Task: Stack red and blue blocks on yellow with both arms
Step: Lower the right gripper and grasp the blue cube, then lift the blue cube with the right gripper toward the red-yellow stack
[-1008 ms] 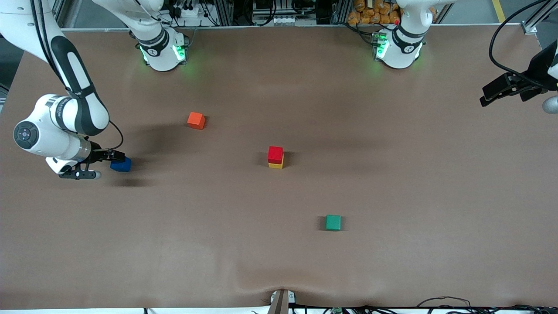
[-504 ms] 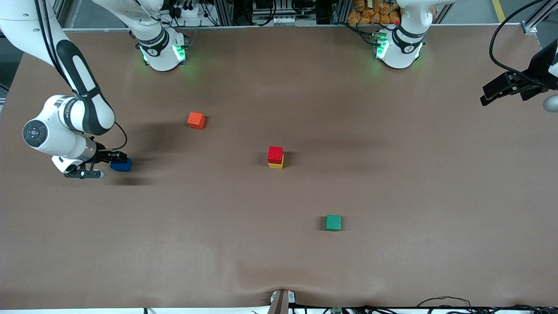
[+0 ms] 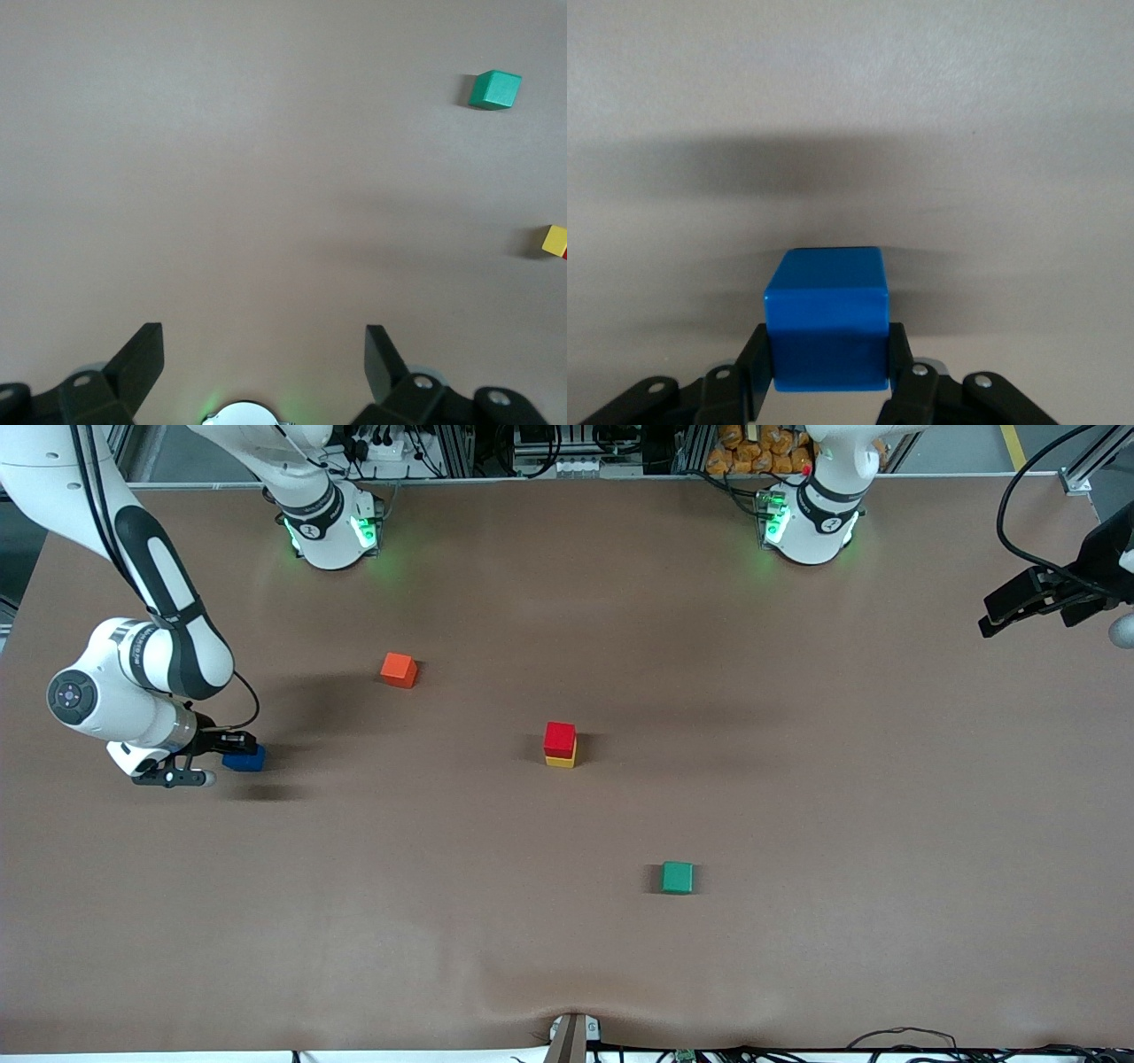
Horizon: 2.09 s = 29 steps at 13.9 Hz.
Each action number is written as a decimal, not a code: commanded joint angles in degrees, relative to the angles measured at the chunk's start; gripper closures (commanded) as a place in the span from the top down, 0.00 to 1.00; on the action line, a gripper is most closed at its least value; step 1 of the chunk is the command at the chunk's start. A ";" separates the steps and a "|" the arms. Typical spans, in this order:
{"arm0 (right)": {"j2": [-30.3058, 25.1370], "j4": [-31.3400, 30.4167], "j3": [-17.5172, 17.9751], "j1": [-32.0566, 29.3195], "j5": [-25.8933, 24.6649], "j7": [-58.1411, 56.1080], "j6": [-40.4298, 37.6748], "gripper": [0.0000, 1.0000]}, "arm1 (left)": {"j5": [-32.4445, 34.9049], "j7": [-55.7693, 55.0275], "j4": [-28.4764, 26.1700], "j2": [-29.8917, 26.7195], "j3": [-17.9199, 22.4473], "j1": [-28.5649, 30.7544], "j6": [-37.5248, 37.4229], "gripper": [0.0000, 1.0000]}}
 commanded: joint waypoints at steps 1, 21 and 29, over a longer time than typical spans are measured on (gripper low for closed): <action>-1.14 1.21 0.81 -0.54 1.01 -0.65 -3.93 0.09 | -0.32 0.82 -1.39 -1.69 -0.31 0.71 0.62 1.00; -5.71 35.75 1.25 11.05 8.31 8.93 -48.85 0.10 | -0.32 0.91 -1.48 -2.04 -0.05 0.80 -0.09 1.00; -5.54 48.14 1.25 18.08 8.39 15.59 -55.89 0.12 | -0.32 0.91 -1.66 -2.30 -0.05 0.71 -0.52 1.00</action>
